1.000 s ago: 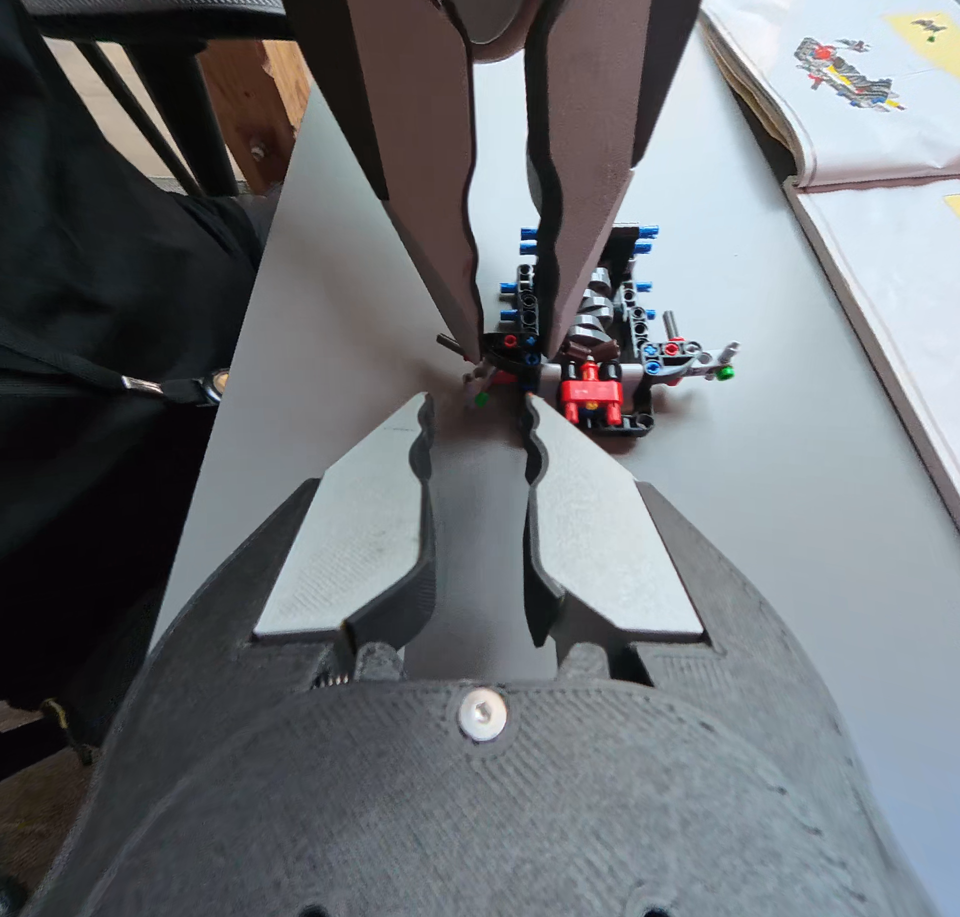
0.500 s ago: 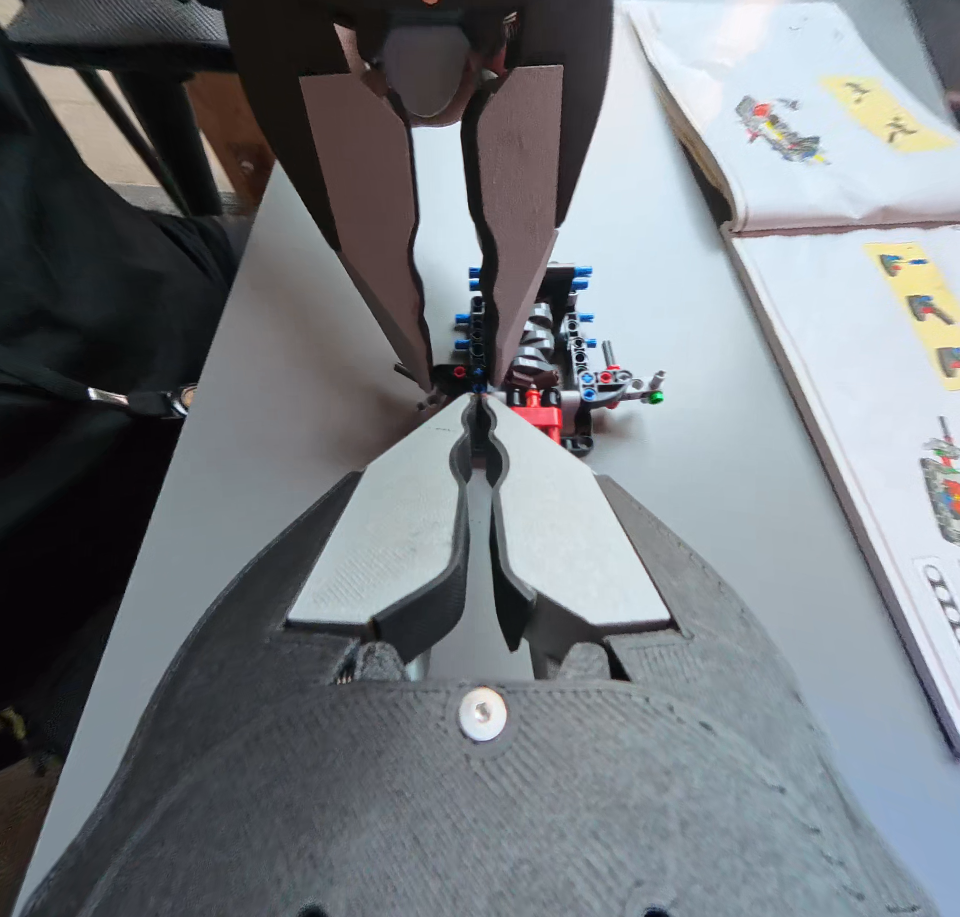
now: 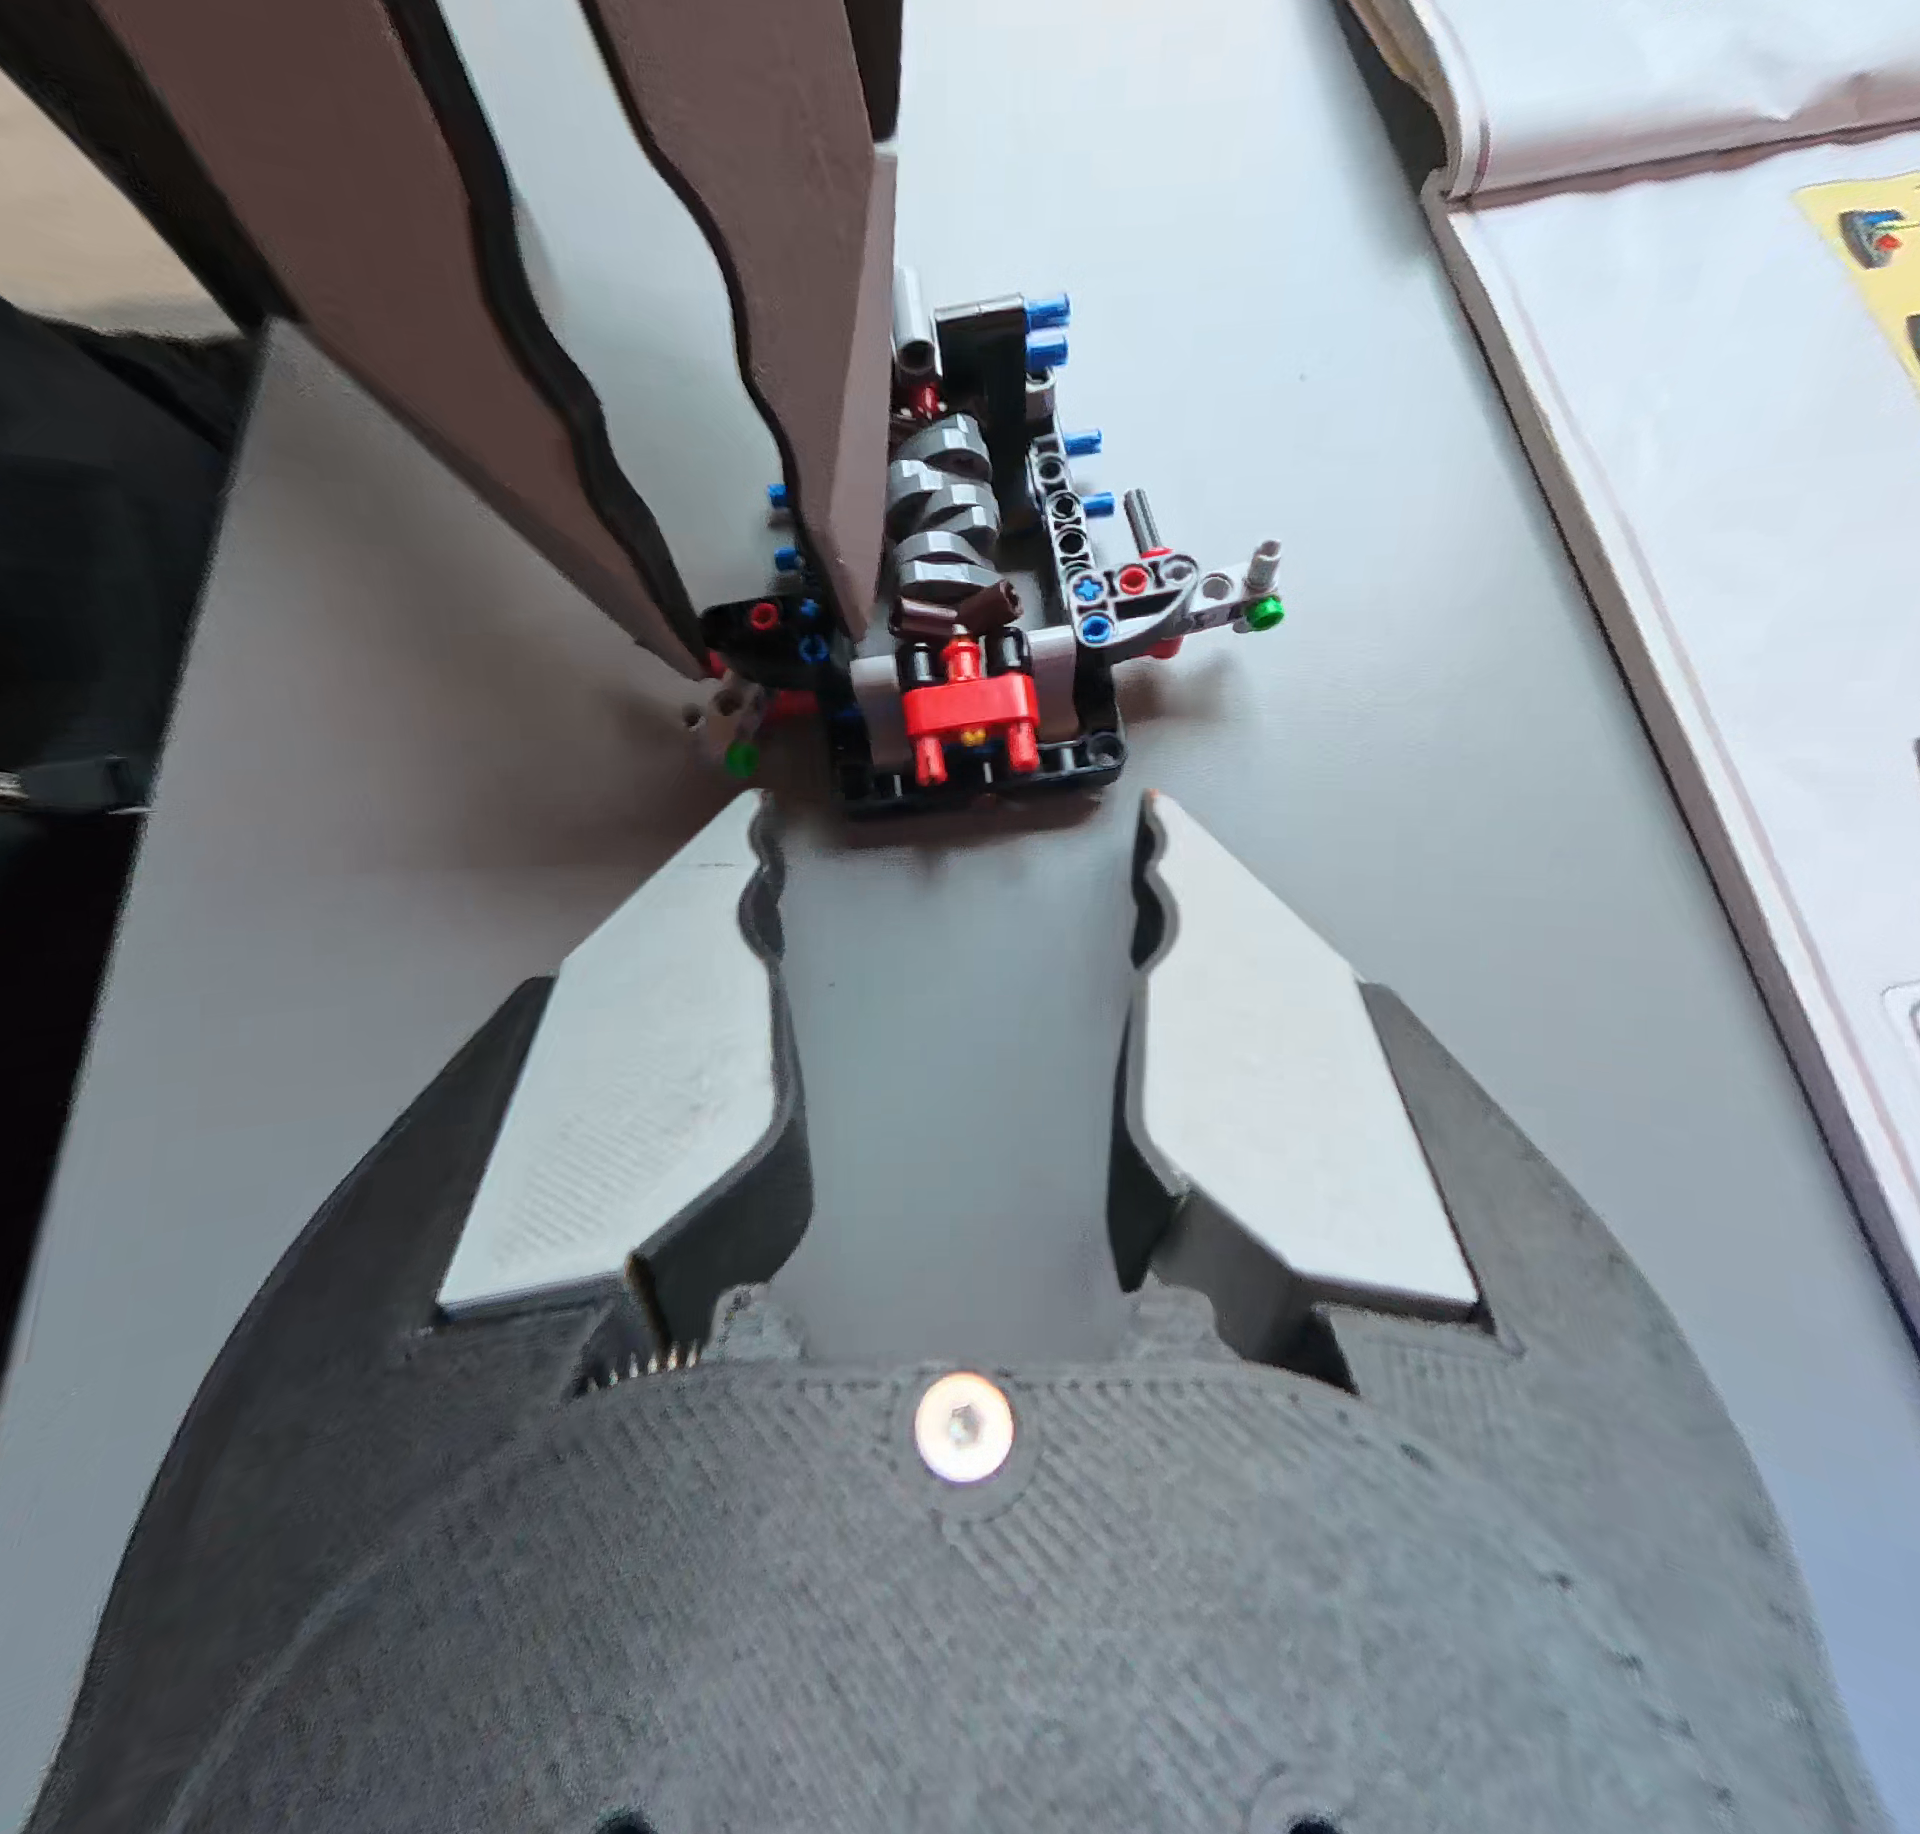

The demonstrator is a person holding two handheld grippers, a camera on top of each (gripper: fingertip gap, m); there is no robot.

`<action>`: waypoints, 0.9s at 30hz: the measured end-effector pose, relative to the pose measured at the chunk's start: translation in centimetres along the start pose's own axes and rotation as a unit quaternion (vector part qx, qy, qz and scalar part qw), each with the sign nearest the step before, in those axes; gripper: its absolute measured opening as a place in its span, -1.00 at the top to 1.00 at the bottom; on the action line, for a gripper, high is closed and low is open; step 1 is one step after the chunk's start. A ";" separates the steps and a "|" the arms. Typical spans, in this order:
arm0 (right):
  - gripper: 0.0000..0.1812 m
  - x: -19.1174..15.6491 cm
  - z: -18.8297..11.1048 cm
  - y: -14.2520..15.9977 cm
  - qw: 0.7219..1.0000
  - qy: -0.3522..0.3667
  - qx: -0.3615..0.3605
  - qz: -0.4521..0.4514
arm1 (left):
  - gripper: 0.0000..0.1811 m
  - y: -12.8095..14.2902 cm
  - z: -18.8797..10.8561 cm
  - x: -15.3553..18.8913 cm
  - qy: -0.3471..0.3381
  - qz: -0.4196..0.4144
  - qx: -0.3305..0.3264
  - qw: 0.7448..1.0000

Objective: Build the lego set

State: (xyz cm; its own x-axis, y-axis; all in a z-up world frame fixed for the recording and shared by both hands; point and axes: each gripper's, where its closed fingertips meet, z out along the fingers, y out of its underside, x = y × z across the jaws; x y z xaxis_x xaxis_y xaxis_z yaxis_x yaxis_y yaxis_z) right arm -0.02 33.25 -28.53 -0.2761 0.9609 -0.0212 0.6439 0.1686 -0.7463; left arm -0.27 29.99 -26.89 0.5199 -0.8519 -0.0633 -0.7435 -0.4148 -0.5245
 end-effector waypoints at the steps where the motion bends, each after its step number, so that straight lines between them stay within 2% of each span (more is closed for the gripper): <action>1: 0.22 0.4 0.6 0.2 1.000 0.007 -0.015 -0.010 | 0.78 0.0 0.0 0.0 0.000 -0.002 0.001 1.000; 6: 0.30 0.3 1.8 -0.5 0.999 -0.015 -0.013 -0.038 | 0.78 0.3 -0.2 -0.4 -0.020 0.006 -0.004 1.000; 7: 0.37 0.5 1.8 -0.6 0.999 -0.011 -0.012 -0.035 | 0.78 0.4 -0.2 -0.3 -0.020 0.006 -0.003 1.000; 14: 0.37 0.4 1.9 -0.6 0.999 -0.009 -0.009 -0.034 | 0.78 0.6 -0.3 -0.3 -0.005 0.015 -0.024 1.000; 21: 0.37 0.2 2.0 -0.6 0.999 -0.001 -0.018 -0.027 | 0.78 0.9 -0.3 -0.1 0.029 -0.023 -0.077 0.996; 25: 0.37 0.3 1.8 -0.5 1.000 0.003 -0.012 -0.018 | 0.78 0.6 0.0 -0.2 0.051 -0.057 -0.050 0.996; 27: 0.37 0.3 1.8 -0.5 1.000 0.006 -0.009 -0.018 | 0.78 0.6 0.0 -0.2 0.028 -0.045 -0.047 0.997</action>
State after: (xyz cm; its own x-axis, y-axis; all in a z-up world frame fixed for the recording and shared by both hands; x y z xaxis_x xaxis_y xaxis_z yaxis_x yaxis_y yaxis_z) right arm -1.67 33.05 -29.39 -0.2896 0.9571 0.0134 0.6467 0.2060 -0.7344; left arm -0.79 29.89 -27.17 0.5644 -0.8250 0.0299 -0.7324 -0.5171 -0.4431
